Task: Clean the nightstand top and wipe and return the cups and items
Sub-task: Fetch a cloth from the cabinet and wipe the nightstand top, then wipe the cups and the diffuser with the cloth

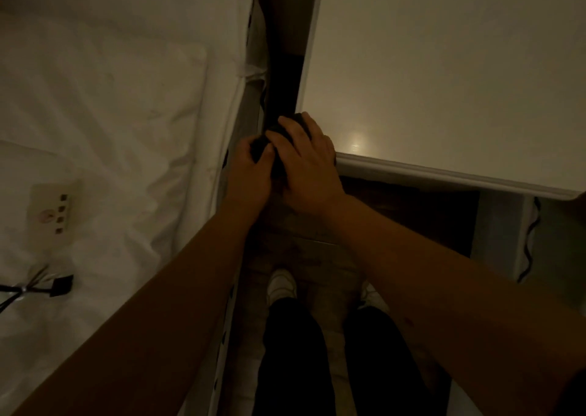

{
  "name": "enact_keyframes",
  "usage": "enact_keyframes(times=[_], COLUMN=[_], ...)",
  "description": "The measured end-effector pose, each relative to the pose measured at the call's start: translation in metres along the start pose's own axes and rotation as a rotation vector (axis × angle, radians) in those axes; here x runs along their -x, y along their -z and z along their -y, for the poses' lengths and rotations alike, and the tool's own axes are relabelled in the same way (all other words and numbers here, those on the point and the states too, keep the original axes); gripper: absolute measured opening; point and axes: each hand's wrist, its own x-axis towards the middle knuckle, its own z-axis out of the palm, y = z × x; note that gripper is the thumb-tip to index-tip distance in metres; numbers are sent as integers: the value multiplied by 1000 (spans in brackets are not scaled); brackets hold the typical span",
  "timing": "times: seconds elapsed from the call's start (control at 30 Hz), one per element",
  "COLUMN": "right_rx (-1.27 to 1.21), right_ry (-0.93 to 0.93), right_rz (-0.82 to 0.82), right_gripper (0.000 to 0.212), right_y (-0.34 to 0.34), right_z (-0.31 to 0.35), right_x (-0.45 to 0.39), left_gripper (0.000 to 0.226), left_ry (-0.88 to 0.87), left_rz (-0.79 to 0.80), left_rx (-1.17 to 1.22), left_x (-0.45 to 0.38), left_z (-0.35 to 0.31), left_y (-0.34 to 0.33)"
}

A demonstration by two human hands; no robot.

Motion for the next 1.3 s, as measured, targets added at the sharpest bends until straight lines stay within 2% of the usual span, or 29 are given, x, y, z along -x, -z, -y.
enact_keyframes(times=[0.07,0.13,0.27,0.33,0.43,0.47,0.53,0.63,0.77,0.83,0.87,0.93,1.07,1.2,1.3], right_rx=[-18,-77,-409,-550,-1021,-1120,-1140,-1223,-1298,-1360,-1373,-1386,-1074,-1025,-1029], right_ry=[70,99,-94,-165,-373,-417,-429,-478,-529,-556,-571,-622,-499,-445,-458], right_rz=[87,142,170,238,440,463,435,392,443,503,590,728,1183,1226,1262], right_gripper=[82,89,97,84,39,29,22,25,26,28,33,41,65,36,36], right_y=[-2,-2,10,24,46,50,56,61,58,61,51,52,37,13,-10], right_z=[2,3,4,0,-3,-3,4,27,73,88,118,133,195,244,272], right_x=[3,11,19,17,19,19,18,12,-2,-5,-12,-14,-23,-22,-11], left_gripper=[14,14,21,20,21,22,24,28,33,29,25,18,17,21,27], left_ry=[31,32,48,88,111,114,107,98,68,55,50,74,67,69,74], left_rz=[-20,-3,165,278,355,352,322,242,59,35,-17,-5,-133,-325,-430], left_rx=[68,114,281,472,621,634,650,662,550,506,531,613,632,573,531], left_x=[2,5,16,27,40,43,49,60,79,88,97,106,135,173,203], left_z=[3,5,6,1,-5,-7,-8,-7,0,0,7,4,11,28,45], left_y=[12,25,43,50,59,64,74,92,128,141,170,180,232,276,294])
